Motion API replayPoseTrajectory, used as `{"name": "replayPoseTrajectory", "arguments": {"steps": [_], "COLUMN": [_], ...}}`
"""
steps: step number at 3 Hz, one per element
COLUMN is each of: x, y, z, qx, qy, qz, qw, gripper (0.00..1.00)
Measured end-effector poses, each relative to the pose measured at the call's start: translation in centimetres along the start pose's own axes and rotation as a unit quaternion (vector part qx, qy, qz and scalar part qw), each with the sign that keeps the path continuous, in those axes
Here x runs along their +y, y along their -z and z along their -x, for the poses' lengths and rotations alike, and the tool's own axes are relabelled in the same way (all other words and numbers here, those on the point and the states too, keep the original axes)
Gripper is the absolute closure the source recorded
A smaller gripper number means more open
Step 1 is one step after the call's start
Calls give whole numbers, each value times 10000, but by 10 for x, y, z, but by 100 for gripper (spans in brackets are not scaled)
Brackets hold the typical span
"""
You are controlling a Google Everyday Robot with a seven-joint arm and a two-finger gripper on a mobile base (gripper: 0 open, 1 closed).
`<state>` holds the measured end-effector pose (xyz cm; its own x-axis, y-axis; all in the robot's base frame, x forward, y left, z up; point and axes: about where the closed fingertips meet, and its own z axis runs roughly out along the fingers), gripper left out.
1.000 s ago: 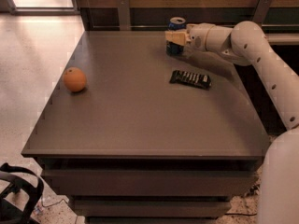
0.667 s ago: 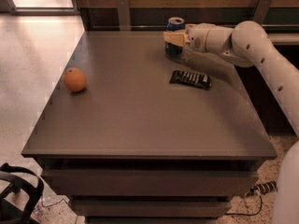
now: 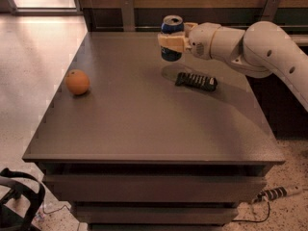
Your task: Move pepsi can near orange
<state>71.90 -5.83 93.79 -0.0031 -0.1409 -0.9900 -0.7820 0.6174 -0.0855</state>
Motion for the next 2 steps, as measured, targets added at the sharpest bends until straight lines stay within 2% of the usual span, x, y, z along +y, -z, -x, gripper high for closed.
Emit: {"name": "replayPoseTrajectory", "arguments": {"steps": [1, 2], "x": [48, 101], "y": [-6, -17], "z": [4, -2], "qx": [24, 40], "qy": [114, 132], "qz": [315, 782], "qw": [9994, 9968], "gripper": [100, 100]}}
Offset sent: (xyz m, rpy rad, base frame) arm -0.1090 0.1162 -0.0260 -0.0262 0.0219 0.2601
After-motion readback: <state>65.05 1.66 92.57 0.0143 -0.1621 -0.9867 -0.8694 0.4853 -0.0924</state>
